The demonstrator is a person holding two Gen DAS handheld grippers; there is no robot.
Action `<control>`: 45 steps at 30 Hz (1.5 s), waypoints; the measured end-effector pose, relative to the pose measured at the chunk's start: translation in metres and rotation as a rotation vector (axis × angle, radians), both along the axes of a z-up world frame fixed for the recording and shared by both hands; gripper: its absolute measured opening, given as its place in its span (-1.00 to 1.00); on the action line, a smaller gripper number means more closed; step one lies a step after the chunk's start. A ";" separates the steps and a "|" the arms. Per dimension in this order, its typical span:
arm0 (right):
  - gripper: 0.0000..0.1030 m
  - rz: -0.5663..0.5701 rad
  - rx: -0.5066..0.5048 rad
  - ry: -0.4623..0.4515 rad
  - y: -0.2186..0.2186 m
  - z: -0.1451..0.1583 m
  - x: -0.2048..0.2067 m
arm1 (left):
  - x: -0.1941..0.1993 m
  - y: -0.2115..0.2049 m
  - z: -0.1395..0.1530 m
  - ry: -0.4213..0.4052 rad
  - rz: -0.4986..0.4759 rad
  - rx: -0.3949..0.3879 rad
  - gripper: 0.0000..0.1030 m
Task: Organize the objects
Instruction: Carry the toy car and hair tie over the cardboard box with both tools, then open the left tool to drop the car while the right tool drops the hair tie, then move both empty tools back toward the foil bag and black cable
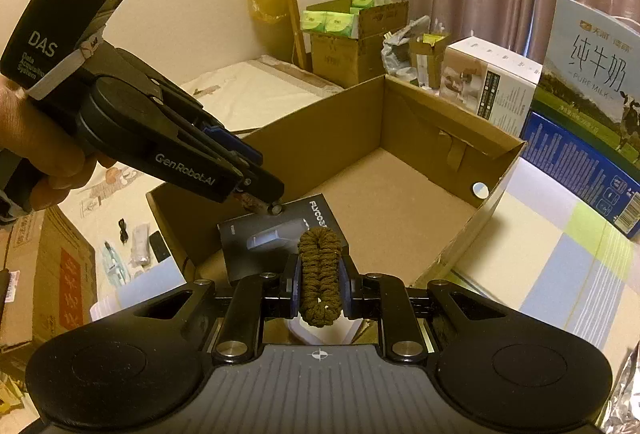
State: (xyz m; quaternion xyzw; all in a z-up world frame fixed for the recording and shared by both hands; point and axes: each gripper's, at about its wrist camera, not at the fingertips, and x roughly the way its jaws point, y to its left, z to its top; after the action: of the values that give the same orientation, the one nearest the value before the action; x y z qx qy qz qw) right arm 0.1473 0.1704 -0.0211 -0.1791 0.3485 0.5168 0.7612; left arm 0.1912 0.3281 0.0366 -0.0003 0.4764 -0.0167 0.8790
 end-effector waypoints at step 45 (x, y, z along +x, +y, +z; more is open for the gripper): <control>-0.05 -0.102 0.033 -0.026 -0.027 0.017 0.000 | -0.020 0.000 0.016 -0.041 0.046 0.007 -0.07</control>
State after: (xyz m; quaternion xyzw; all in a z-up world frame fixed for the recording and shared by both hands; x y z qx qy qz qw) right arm 0.1474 0.1437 -0.0038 -0.1553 0.3386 0.4808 0.7938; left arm 0.1713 0.3278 0.0528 -0.0076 0.4583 0.0051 0.8887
